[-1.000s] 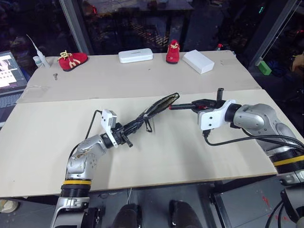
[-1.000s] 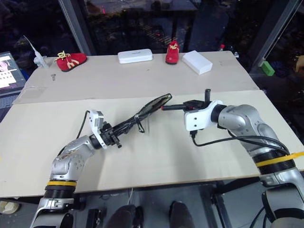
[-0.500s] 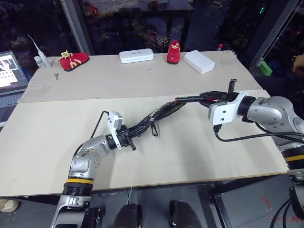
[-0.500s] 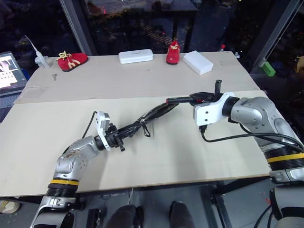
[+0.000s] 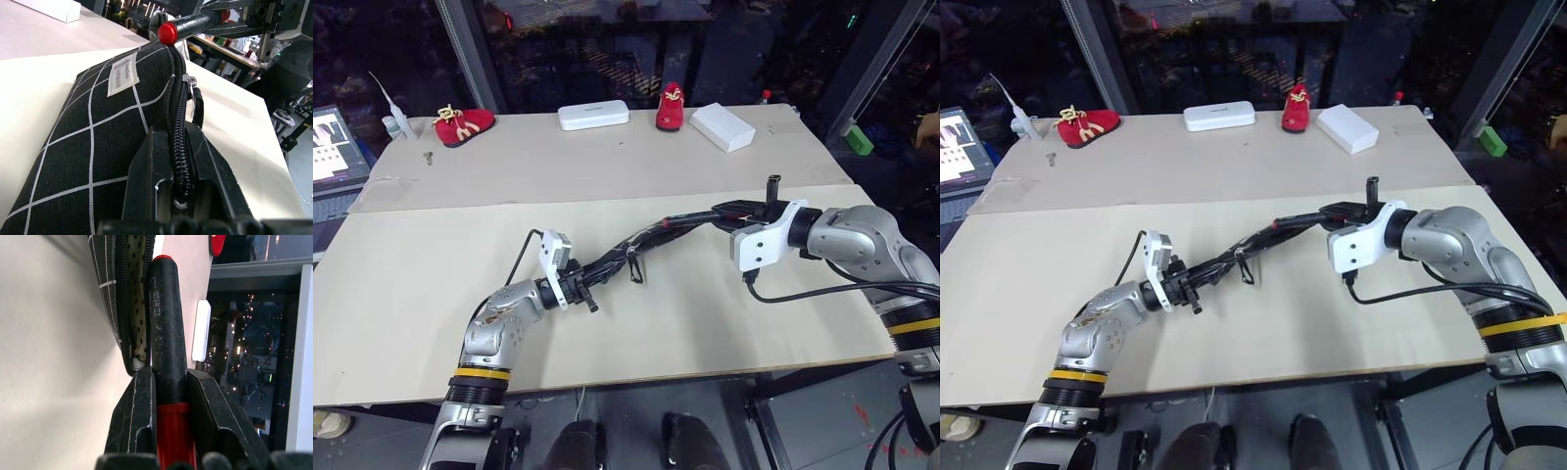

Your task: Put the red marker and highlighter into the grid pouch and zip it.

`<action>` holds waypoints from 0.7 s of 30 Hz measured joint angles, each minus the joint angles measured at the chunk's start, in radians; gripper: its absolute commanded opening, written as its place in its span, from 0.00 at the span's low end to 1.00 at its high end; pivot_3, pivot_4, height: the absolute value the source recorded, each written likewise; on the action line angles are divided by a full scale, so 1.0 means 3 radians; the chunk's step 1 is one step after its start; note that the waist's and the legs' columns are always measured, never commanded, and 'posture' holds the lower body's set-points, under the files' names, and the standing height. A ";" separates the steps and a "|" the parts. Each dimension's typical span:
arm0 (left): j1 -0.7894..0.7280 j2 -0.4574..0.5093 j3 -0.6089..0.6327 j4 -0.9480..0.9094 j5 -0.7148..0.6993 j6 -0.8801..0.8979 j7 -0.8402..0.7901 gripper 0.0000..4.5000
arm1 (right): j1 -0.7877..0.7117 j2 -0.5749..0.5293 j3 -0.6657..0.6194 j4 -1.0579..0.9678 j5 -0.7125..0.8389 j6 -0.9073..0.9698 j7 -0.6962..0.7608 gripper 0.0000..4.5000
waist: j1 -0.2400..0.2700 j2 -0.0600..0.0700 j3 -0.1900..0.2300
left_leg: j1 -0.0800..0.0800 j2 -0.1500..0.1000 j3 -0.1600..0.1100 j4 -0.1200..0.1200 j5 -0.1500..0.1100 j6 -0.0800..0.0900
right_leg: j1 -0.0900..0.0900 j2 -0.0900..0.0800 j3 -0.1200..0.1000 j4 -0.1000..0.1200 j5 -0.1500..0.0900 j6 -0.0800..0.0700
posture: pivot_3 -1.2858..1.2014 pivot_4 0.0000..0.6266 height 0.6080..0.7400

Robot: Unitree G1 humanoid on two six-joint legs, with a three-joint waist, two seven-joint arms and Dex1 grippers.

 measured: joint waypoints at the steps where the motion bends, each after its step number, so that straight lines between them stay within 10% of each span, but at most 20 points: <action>1: 0.0000 0.0001 0.0000 0.0000 0.0000 0.0000 0.0000 0.00 | 0.0045 -0.0004 -0.0015 -0.0002 0.0055 -0.0001 0.0002 0.12 | 0.0003 0.0000 0.0000 | 0.0000 0.0000 0.0000 0.0000 0.0000 0.0000 | 0.0000 0.0000 0.0000 0.0000 0.0000 0.0000 | 0.52 0.24 1.00; 21: -0.0031 -0.0019 -0.0001 0.0000 -0.0001 0.0000 0.0006 0.00 | 0.0257 -0.0096 -0.0230 -0.0025 0.0199 -0.0122 -0.0065 0.12 | -0.0003 0.0000 0.0000 | 0.0003 0.0000 0.0004 0.0000 0.0000 0.0000 | 0.0001 0.0000 0.0004 0.0001 0.0001 0.0001 | 0.52 0.24 1.00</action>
